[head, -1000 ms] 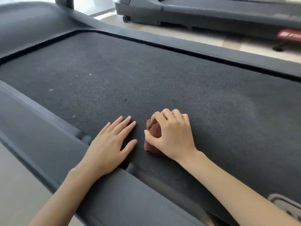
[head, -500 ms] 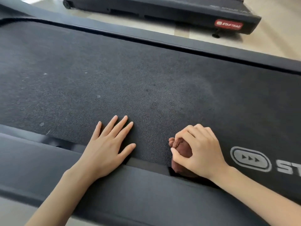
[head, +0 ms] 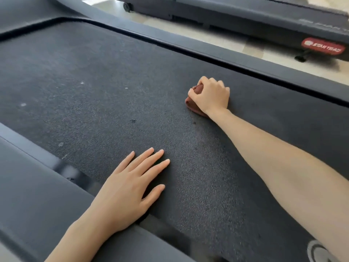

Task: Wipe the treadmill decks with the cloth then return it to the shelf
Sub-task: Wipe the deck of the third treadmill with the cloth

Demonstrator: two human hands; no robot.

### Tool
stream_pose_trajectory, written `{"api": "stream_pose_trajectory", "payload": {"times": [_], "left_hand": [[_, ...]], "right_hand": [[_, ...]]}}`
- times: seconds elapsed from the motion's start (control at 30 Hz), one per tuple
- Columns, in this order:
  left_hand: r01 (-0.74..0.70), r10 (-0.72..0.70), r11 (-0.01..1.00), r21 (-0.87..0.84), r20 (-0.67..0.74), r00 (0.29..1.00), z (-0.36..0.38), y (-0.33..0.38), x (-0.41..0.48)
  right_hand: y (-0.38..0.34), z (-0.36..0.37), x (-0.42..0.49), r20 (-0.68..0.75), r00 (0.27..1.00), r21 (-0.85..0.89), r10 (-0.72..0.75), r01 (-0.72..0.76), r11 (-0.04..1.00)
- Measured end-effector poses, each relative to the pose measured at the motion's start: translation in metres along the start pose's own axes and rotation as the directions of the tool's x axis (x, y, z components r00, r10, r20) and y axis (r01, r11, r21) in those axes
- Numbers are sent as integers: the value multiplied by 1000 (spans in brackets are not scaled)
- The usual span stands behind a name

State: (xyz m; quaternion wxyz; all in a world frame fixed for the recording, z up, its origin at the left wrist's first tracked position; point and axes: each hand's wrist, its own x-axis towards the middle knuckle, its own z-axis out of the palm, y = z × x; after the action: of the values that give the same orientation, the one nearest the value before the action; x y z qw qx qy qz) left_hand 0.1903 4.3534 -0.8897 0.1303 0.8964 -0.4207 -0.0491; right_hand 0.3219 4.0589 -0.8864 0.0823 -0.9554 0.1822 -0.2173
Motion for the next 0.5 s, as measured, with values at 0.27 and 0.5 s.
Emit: {"api": "stream_pose_trajectory", "payload": {"times": [0.27, 0.5], "left_hand": [[114, -109, 993, 38, -101, 989, -1, -1, 0], [181, -175, 983, 39, -117, 978, -4, -10, -3]], "right_hand": [[-9, -45, -95, 49, 953, 184, -301, 287, 940], [-6, -92, -216, -14, 727, 398, -686, 634, 664]]}}
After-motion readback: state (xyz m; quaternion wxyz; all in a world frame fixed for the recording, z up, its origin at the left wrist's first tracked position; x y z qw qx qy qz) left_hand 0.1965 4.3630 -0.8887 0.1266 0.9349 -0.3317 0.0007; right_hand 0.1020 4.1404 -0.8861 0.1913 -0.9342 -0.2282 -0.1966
